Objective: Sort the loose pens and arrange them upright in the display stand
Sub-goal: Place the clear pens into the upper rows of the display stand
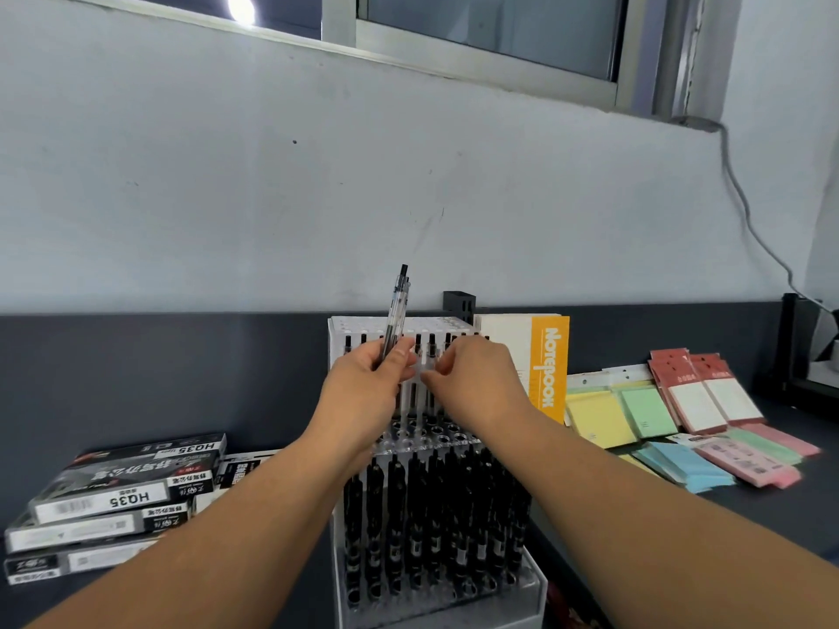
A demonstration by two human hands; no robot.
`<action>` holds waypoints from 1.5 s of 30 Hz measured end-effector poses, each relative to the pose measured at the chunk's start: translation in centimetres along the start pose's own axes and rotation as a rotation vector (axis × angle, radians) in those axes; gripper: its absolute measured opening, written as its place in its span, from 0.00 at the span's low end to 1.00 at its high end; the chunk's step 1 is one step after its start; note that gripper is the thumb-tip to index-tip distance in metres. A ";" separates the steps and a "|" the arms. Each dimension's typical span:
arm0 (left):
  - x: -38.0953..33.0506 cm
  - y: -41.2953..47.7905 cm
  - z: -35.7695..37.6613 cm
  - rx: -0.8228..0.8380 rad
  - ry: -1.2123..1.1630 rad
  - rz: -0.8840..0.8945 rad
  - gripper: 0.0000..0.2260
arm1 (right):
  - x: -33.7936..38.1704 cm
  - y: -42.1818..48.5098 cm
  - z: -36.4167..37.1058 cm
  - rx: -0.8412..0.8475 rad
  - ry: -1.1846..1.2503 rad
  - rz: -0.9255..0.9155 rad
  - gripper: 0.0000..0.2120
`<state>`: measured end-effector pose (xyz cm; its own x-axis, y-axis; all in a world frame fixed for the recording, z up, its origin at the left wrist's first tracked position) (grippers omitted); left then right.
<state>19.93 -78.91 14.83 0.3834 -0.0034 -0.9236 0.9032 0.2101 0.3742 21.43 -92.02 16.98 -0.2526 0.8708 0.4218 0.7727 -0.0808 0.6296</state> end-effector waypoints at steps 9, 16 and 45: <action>0.2 -0.1 -0.4 0.061 -0.087 -0.038 0.08 | -0.2 0.5 0.5 0.121 -0.238 -0.018 0.22; -0.4 -0.4 0.1 0.173 0.035 0.001 0.09 | 1.0 0.3 -3.3 0.068 0.645 0.211 0.16; -0.9 0.2 -1.7 -0.158 0.395 0.191 0.07 | 0.7 1.4 -2.2 -0.031 0.336 -0.091 0.13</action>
<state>19.39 -77.22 15.60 0.4089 0.4163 -0.8121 0.7715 0.3175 0.5513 21.02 -92.64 19.56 -0.5012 0.6671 0.5511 0.7214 -0.0296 0.6919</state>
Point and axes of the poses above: each hand's wrist, its own y-axis towards the middle knuckle, its own z-axis out of the palm, x = y × z, the point moved 3 cm from there along y, towards the middle knuckle, and after that the axes turned 7 degrees about -x, right-handed, at the moved point
